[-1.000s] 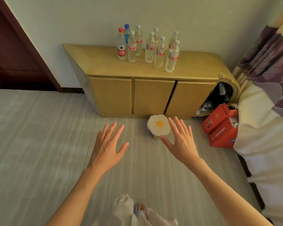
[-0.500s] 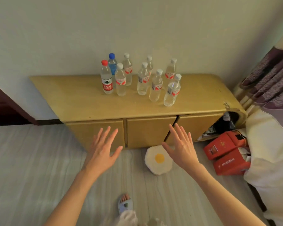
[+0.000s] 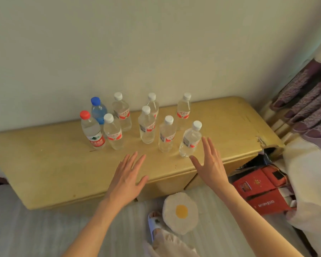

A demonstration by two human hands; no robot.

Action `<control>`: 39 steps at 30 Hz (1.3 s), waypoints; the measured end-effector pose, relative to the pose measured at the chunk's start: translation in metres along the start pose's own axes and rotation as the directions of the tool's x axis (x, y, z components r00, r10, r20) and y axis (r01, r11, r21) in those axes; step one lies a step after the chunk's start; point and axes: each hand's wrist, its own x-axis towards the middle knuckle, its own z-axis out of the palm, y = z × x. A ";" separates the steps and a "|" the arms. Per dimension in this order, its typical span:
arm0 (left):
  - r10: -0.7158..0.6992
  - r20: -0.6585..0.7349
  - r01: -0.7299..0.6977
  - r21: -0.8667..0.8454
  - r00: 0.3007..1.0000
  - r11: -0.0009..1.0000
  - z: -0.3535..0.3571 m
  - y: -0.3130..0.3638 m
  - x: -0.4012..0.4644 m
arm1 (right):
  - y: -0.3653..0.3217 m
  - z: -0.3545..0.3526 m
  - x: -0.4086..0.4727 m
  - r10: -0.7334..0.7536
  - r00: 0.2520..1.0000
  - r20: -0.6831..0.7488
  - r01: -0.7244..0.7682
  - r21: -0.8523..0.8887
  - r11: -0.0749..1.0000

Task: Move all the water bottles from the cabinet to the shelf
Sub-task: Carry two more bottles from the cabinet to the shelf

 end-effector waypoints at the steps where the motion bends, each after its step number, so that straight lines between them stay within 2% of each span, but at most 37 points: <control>1: 0.016 0.005 -0.016 0.001 1.000 1.000 -0.004 0.003 0.019 | 0.000 -0.003 0.018 0.000 1.000 -0.028 0.002 0.040 0.999; 7: 0.157 -0.013 -0.156 0.043 0.988 0.987 -0.020 0.025 0.130 | 0.008 -0.012 0.099 -0.027 0.999 -0.033 0.029 0.071 0.997; 11: 0.232 0.006 -0.232 0.021 0.973 0.973 -0.014 0.037 0.176 | 0.013 -0.006 0.117 -0.026 0.999 0.031 0.024 0.062 0.998; 15: 0.258 0.083 -0.252 -0.082 0.963 0.964 -0.002 0.034 0.193 | 0.018 0.001 0.116 -0.041 0.996 0.073 0.039 0.041 0.998; 23: 0.344 0.000 -0.339 -0.159 0.939 0.927 -0.003 0.021 0.202 | 0.008 0.006 0.105 0.024 1.000 0.017 -0.024 0.003 1.000; 27: 0.376 -0.002 -0.367 -0.218 0.927 0.904 -0.005 0.017 0.196 | -0.003 0.007 0.083 0.145 0.987 -0.067 -0.145 0.003 0.989; 30: 0.410 0.064 -0.380 -0.267 0.910 0.886 -0.012 0.017 0.193 | -0.010 0.010 0.050 0.298 0.939 -0.169 -0.292 0.063 0.954; 33: 0.460 0.156 -0.405 -0.288 0.874 0.868 -0.012 0.018 0.187 | -0.015 0.013 0.008 0.461 0.852 -0.250 -0.436 0.149 0.887; 37: 0.576 0.226 -0.489 -0.344 0.785 0.801 -0.004 0.031 0.168 | -0.021 0.012 -0.056 0.593 0.721 -0.358 -0.557 0.210 0.804; 39: 0.651 0.250 -0.551 -0.370 0.717 0.748 0.001 0.044 0.150 | -0.026 0.012 -0.097 0.646 0.643 -0.411 -0.613 0.228 0.756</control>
